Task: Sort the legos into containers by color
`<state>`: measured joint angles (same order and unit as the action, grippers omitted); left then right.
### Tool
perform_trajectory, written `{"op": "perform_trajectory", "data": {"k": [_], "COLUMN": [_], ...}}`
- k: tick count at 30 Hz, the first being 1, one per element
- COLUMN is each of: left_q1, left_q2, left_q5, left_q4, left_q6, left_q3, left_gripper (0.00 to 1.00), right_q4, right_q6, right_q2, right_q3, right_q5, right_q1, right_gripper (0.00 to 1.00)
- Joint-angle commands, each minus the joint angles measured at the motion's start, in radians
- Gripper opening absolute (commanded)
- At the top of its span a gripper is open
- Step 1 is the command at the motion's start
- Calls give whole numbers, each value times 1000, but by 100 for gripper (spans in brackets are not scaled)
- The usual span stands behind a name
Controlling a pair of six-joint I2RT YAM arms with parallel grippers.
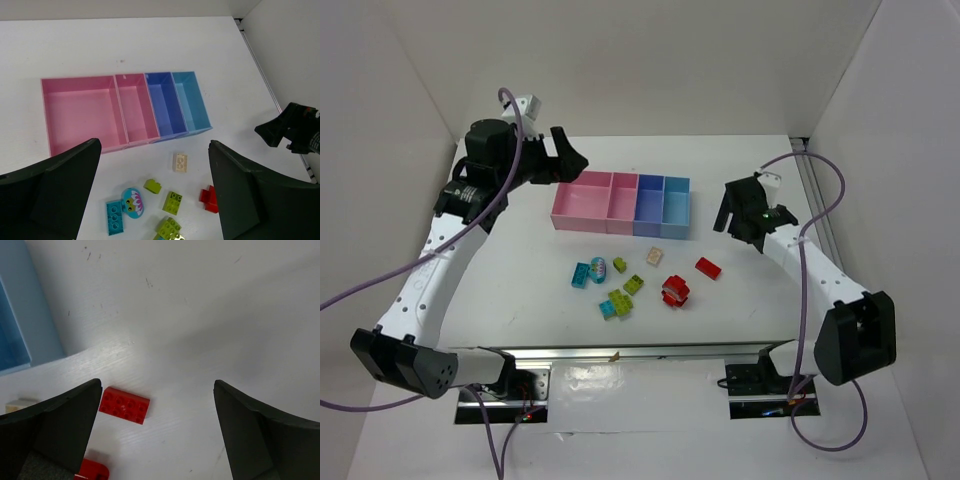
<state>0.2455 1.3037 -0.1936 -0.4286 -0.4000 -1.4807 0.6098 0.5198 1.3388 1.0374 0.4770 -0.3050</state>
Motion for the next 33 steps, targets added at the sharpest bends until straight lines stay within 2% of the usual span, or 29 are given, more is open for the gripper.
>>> {"op": "perform_trajectory", "data": {"k": [1, 4, 7, 14, 17, 21, 26, 29, 33], "left_q1": [0, 0, 0, 0, 0, 0, 0, 0, 0], "left_q2": [-41, -30, -30, -21, 12, 37, 46, 55, 65], "left_q5": [43, 34, 104, 77, 77, 77, 106, 115, 115], "left_q4": [28, -19, -19, -41, -55, -64, -75, -84, -93], "left_q6": [-17, 21, 24, 33, 33, 24, 33, 33, 33], "left_q3": [-7, -27, 3, 13, 0, -20, -39, -49, -49], "left_gripper": [99, 99, 99, 99, 99, 99, 99, 99, 99], "right_q4": [-36, -89, -90, -93, -102, -130, -159, -159, -139], "right_q6": [-32, -92, -136, -242, -267, -287, -322, -360, -360], "right_q2": [-84, -128, -128, -23, 29, 83, 141, 192, 253], "right_q3": [-52, -120, -145, -166, -155, -155, -146, -125, -103], "right_q5": [-57, -153, -227, -293, -293, -282, -356, -394, -383], "right_q1": [-8, -17, -17, -63, -74, -85, -85, -94, -103], "right_gripper": [100, 100, 100, 100, 93, 78, 78, 85, 85]}}
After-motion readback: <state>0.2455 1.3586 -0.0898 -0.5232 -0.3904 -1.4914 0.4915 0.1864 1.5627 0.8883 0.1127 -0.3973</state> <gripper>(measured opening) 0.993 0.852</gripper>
